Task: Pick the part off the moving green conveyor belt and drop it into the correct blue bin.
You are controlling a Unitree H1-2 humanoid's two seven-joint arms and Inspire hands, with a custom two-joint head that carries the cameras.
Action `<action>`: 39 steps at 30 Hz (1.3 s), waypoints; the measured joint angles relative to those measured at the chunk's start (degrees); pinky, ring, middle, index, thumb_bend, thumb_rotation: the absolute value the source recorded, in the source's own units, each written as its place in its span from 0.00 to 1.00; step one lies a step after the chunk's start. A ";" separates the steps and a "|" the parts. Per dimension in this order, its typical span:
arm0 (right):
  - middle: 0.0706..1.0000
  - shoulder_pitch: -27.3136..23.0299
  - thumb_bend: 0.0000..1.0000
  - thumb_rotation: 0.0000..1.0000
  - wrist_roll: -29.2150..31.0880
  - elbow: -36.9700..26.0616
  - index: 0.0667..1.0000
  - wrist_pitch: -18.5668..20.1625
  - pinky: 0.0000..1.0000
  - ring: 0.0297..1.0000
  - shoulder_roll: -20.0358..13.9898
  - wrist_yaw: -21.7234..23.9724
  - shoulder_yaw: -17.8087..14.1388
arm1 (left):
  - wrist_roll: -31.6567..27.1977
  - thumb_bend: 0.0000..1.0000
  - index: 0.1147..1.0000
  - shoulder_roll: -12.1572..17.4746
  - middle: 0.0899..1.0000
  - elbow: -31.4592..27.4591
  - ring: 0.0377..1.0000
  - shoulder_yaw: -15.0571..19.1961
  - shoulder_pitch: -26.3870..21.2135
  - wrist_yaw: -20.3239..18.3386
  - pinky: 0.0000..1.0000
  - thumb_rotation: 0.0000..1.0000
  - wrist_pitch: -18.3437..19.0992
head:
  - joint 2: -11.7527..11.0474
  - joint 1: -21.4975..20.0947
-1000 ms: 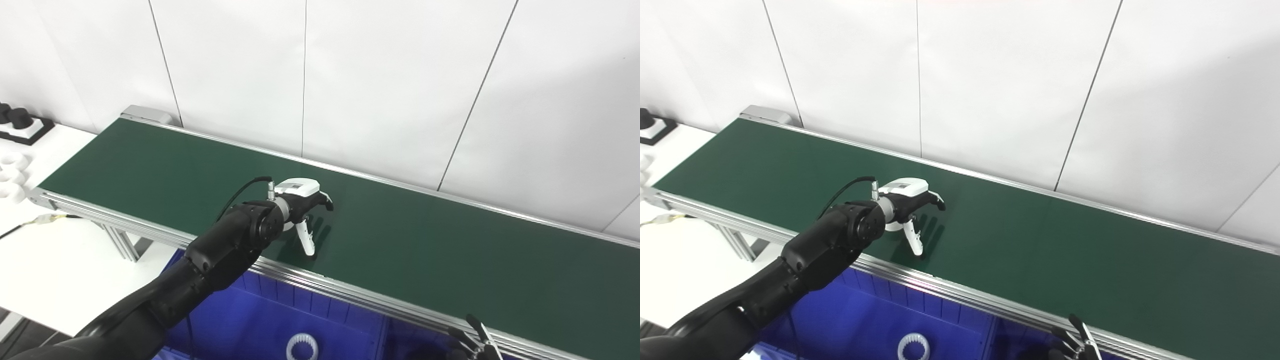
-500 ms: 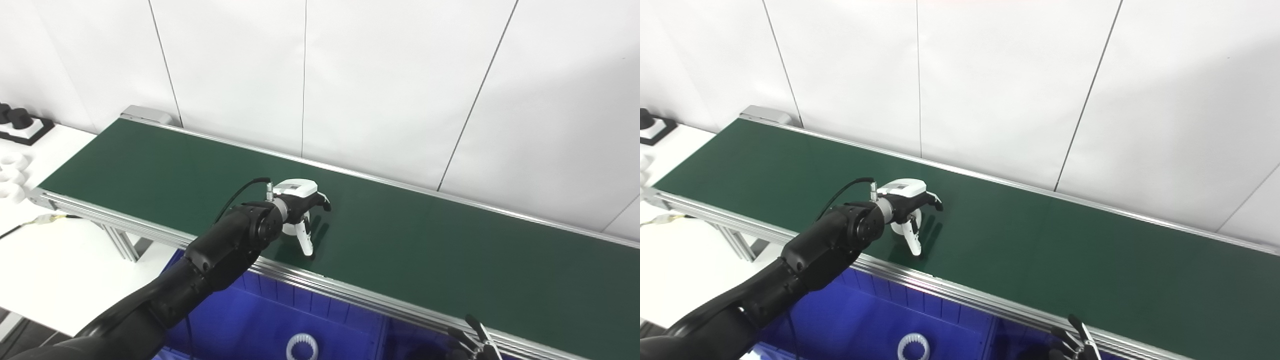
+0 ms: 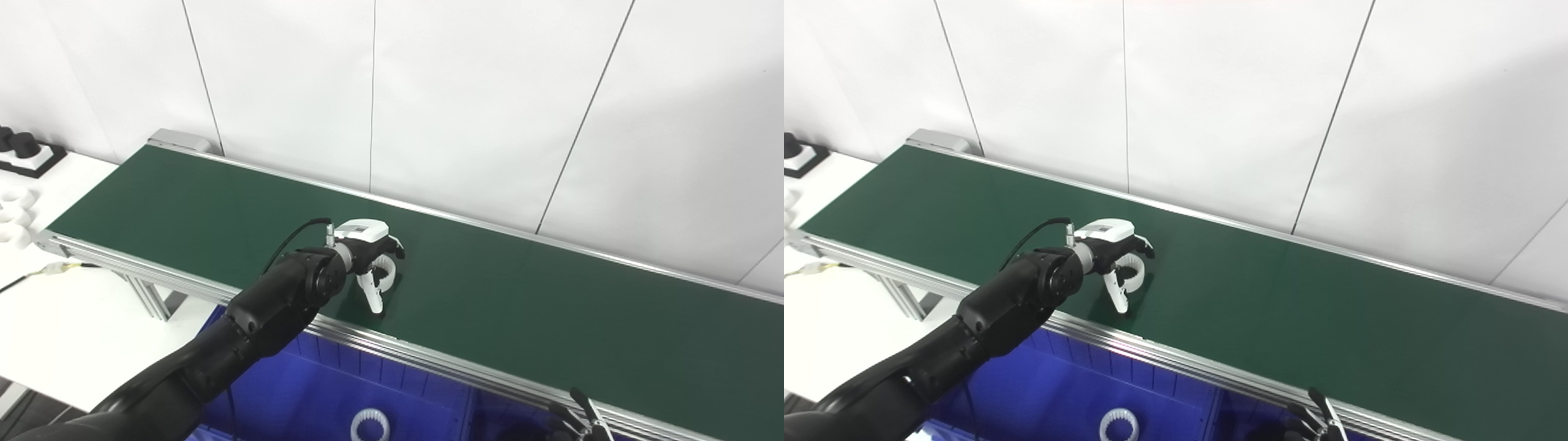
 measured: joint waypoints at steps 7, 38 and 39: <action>0.76 0.05 0.37 0.62 0.00 -0.06 0.90 0.00 0.66 0.73 -0.01 0.01 -0.01 | -0.05 0.83 0.79 0.01 0.84 0.03 0.83 0.00 0.35 1.03 0.88 0.00 0.00 | 0.09 -0.17; 0.76 0.53 0.39 0.65 -0.01 -1.36 0.90 0.01 0.64 0.72 -0.25 0.46 -0.04 | -1.92 0.52 0.42 -2.93 0.42 8.60 0.48 0.33 3.07 20.07 0.55 0.00 -13.03 | 0.62 -0.79; 0.76 0.53 0.40 0.65 -0.04 -1.36 0.90 0.01 0.64 0.72 -0.25 0.45 -0.06 | -1.92 0.52 0.42 -3.11 0.42 8.60 0.48 0.31 3.05 20.07 0.55 0.00 -13.03 | 0.62 -0.79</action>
